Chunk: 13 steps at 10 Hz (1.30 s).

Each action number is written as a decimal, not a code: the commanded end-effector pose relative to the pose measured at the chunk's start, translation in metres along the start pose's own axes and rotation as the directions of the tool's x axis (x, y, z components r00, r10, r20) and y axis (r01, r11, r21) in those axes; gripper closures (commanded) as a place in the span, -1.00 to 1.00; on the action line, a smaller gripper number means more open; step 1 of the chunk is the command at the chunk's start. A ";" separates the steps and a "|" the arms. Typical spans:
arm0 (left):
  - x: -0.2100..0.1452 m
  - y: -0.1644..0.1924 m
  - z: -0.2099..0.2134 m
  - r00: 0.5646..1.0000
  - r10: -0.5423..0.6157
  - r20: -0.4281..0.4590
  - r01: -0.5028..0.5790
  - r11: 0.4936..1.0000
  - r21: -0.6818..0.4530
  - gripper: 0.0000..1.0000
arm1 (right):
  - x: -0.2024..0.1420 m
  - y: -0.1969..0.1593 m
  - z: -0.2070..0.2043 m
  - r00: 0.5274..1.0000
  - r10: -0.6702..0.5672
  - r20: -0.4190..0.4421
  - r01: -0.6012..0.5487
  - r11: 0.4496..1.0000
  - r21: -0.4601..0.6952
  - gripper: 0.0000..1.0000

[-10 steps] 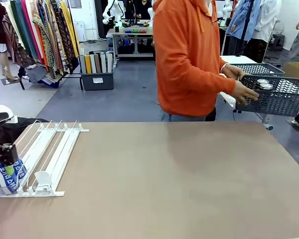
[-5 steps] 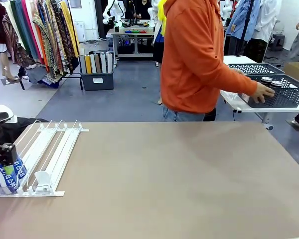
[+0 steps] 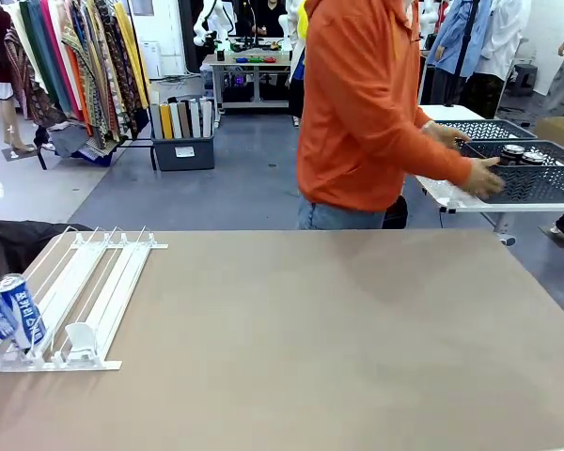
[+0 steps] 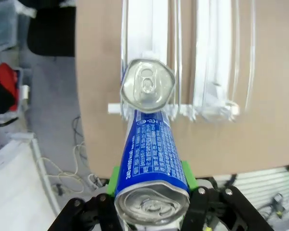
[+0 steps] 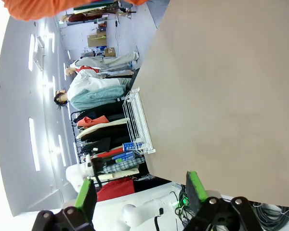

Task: Retrieve and store the cans from the dispenser.
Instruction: Pick up one can from the Automatic Can Dispenser and place it in the middle of the table.

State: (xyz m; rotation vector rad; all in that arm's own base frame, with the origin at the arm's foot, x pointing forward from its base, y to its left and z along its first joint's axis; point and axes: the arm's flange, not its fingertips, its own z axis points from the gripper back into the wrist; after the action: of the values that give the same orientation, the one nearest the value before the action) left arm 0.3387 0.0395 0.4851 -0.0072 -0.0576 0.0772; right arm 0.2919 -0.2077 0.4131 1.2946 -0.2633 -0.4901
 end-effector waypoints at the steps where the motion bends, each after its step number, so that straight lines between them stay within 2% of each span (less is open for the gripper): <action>1: -0.028 -0.005 0.068 0.997 0.019 0.073 -0.021 0.999 0.025 1.00 | 0.000 0.003 0.003 1.000 -0.005 -0.007 0.005 1.000 -0.001 -1.00; 3: -0.053 -0.010 0.121 0.987 -0.024 0.159 0.021 1.000 0.021 1.00 | 0.000 0.003 0.003 1.000 -0.005 -0.007 0.005 1.000 -0.001 -1.00; 5: -0.066 -0.006 0.147 0.969 0.007 0.248 -0.003 1.000 -0.013 1.00 | 0.000 0.003 0.003 1.000 -0.005 -0.007 0.005 1.000 -0.001 -1.00; 7: -0.066 0.002 0.142 0.972 0.026 0.232 -0.014 0.999 -0.052 1.00 | 0.000 0.003 0.003 1.000 -0.005 -0.007 0.005 1.000 -0.001 -1.00; 8: -0.072 -0.007 0.155 0.972 -0.008 0.235 0.009 1.000 -0.002 1.00 | 0.000 0.003 0.003 1.000 -0.005 -0.007 0.005 1.000 -0.001 -1.00; 11: -0.070 -0.004 0.149 0.974 -0.002 0.228 0.005 1.000 -0.011 1.00 | 0.000 0.003 0.003 1.000 -0.005 -0.007 0.005 1.000 -0.001 -1.00; 12: -0.058 -0.022 0.141 0.976 0.033 0.213 -0.030 0.999 -0.019 1.00 | 0.000 0.003 0.003 1.000 -0.005 -0.007 0.005 1.000 -0.001 -1.00; 13: -0.043 -0.062 0.140 0.973 -0.029 0.227 0.042 0.998 -0.054 1.00 | 0.000 0.003 0.003 1.000 -0.005 -0.007 0.005 1.000 -0.001 -1.00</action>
State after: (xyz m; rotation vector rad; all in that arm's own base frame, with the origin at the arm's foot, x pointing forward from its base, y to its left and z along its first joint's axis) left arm 0.2738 0.0089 0.6216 -0.0218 -0.2704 0.0574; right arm 0.2919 -0.2077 0.4132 1.2946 -0.2633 -0.4899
